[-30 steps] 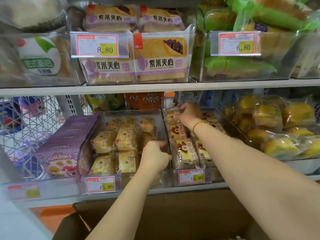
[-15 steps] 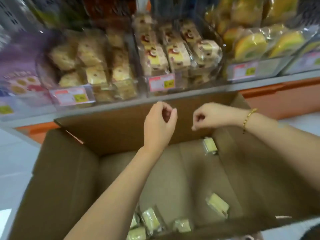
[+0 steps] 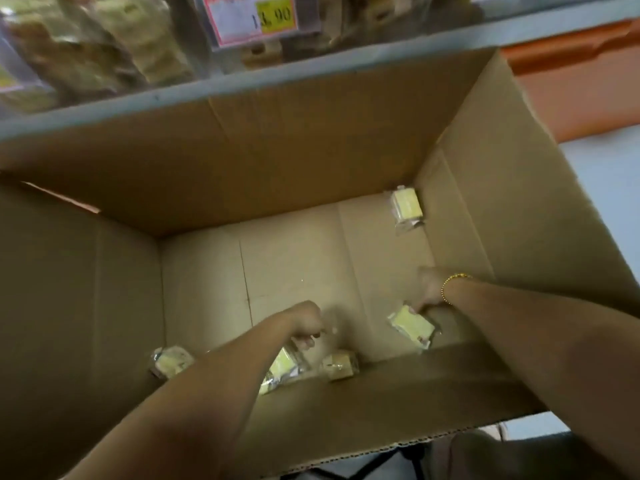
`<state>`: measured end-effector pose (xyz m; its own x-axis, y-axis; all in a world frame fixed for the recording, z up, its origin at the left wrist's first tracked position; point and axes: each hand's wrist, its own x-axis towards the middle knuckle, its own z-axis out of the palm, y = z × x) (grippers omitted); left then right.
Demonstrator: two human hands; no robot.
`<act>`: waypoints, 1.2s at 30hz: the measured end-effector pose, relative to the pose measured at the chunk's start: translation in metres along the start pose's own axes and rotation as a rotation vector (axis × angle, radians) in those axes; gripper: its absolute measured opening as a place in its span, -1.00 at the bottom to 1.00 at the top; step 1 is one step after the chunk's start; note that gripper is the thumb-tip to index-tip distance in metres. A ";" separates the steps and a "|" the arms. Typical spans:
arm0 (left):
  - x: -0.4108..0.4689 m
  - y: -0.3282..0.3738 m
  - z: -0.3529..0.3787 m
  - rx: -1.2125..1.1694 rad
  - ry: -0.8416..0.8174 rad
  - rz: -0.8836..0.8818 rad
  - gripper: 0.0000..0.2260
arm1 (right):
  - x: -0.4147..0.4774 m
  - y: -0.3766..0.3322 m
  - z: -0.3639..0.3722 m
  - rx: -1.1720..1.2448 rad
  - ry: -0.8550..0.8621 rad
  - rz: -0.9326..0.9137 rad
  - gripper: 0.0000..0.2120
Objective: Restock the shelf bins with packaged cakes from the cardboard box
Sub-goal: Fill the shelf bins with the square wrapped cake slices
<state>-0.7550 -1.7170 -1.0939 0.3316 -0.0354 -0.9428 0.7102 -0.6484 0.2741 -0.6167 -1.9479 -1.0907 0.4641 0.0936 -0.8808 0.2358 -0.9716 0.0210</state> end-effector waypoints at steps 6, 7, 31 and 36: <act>0.011 0.015 0.029 -0.071 -0.229 -0.237 -0.39 | 0.018 -0.004 0.041 0.193 -0.005 0.088 0.03; 0.012 0.019 0.033 -0.079 -0.221 -0.228 -0.40 | 0.017 -0.003 0.049 0.205 0.012 0.096 0.08; -0.015 0.021 -0.017 -0.914 -0.080 -0.129 -0.96 | -0.033 -0.049 -0.017 0.346 0.100 -0.016 -0.70; -0.065 0.045 -0.053 -1.349 -0.008 0.181 -0.77 | -0.073 -0.067 -0.059 0.751 0.117 -0.129 -0.79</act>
<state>-0.7122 -1.7035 -1.0103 0.4842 -0.0476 -0.8737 0.7086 0.6070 0.3596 -0.6159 -1.8770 -0.9996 0.5695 0.1978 -0.7978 -0.3296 -0.8342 -0.4421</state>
